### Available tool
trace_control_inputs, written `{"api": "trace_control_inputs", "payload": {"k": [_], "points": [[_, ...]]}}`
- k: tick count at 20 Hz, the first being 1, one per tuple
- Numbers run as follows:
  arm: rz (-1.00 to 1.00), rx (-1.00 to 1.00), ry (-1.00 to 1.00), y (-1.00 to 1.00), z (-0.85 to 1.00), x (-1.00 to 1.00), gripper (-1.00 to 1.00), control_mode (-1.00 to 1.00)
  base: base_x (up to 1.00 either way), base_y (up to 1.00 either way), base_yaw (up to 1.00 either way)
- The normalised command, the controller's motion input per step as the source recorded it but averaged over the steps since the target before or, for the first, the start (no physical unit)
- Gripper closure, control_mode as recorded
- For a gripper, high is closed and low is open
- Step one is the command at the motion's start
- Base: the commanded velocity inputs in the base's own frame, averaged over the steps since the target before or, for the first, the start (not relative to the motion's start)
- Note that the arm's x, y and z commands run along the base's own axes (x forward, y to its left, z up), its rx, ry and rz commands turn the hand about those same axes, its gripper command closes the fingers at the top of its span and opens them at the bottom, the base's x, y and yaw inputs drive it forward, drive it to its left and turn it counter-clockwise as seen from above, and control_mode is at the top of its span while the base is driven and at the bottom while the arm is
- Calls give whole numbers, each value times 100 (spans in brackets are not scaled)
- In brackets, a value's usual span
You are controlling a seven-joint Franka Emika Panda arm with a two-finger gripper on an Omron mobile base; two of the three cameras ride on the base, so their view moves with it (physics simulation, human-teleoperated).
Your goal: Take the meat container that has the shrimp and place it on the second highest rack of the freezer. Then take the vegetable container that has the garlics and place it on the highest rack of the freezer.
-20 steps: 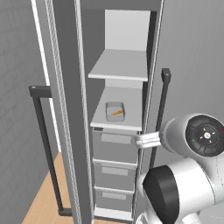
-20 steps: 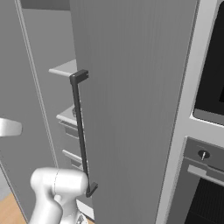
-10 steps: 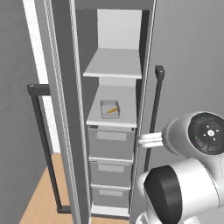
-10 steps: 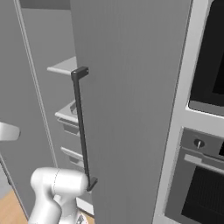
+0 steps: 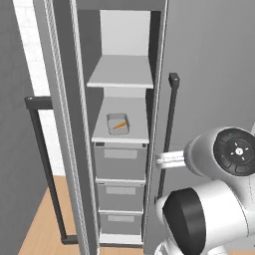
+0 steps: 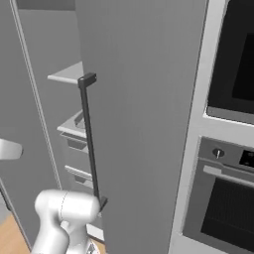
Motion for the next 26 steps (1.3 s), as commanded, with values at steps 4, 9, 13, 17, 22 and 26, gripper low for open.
{"api": "trace_control_inputs", "payload": {"k": [4, 9, 13, 17, 22, 26], "points": [[0, 0, 0, 0, 0, 0, -100, 100, -17, -6, -15], [0, 0, 0, 0, 0, 0, -100, 100, -20, -26, -34], [0, 0, 0, 0, 0, 0, -100, 100, -18, -40, -41], [0, 0, 0, 0, 0, 0, -100, 100, -8, -70, -43], [0, 0, 0, 0, 0, 0, -100, 100, -7, -85, -45], [0, 0, 0, 0, 0, 0, -100, 100, -5, -74, -51]]}}
